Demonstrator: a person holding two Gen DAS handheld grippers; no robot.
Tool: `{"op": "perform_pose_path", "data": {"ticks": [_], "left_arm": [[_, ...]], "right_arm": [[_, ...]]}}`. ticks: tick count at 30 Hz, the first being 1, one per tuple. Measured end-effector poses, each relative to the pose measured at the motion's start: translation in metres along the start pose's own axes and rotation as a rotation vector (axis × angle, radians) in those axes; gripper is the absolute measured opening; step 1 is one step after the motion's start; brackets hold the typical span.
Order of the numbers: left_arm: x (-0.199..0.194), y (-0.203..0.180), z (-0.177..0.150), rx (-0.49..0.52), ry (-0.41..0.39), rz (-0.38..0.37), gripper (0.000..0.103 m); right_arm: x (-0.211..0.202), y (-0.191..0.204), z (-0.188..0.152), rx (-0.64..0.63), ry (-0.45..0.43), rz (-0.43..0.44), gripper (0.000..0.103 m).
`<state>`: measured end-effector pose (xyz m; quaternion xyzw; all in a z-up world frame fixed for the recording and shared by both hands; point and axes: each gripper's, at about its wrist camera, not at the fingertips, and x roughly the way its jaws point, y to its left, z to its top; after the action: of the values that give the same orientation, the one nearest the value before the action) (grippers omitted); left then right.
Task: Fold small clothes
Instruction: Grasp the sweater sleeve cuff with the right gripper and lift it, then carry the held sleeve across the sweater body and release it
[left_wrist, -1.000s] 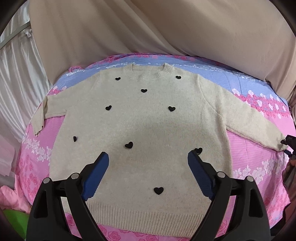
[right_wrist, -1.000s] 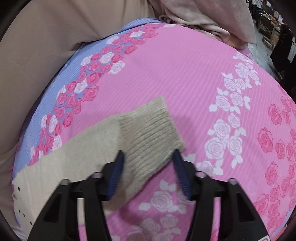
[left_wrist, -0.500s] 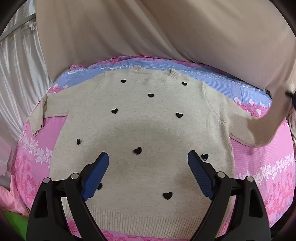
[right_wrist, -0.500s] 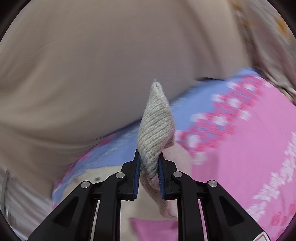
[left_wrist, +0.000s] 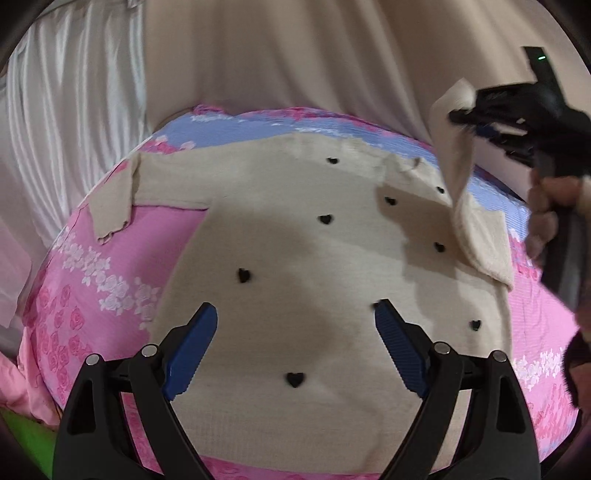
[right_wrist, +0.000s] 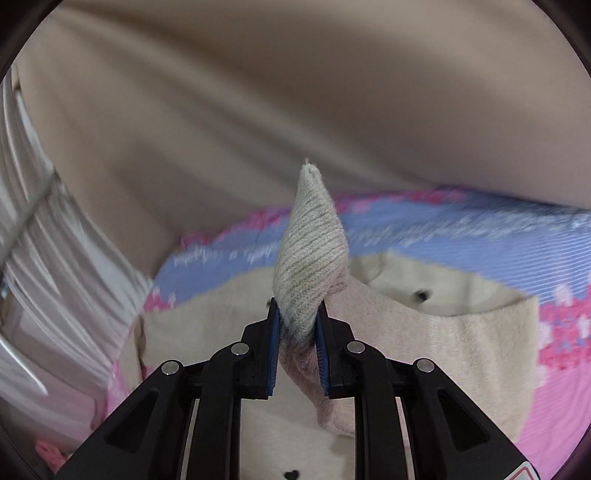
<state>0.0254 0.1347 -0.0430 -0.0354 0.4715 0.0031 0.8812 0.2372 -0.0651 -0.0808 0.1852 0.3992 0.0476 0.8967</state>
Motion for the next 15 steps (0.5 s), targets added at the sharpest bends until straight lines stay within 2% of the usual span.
{"op": "perform_pose_path", "data": {"ticks": [4,8,11,15], "left_arm": [[0.022,0.029,0.005,-0.02,0.025,0.012,0.085],[0.045,0.042,0.016,-0.009,0.042,0.004,0.085],[0.059,0.045,0.025,-0.003,0.039,0.011,0.085],[0.068,0.047,0.035,-0.018,0.032,0.01,0.085]], "right_arm": [[0.072,0.042,-0.035,-0.07,0.127,-0.01,0.017],[0.122,0.06,-0.06,-0.092,0.211,-0.03,0.017],[0.136,0.065,-0.069,-0.101,0.228,-0.036,0.017],[0.15,0.074,-0.058,-0.1,0.206,-0.041,0.018]]}}
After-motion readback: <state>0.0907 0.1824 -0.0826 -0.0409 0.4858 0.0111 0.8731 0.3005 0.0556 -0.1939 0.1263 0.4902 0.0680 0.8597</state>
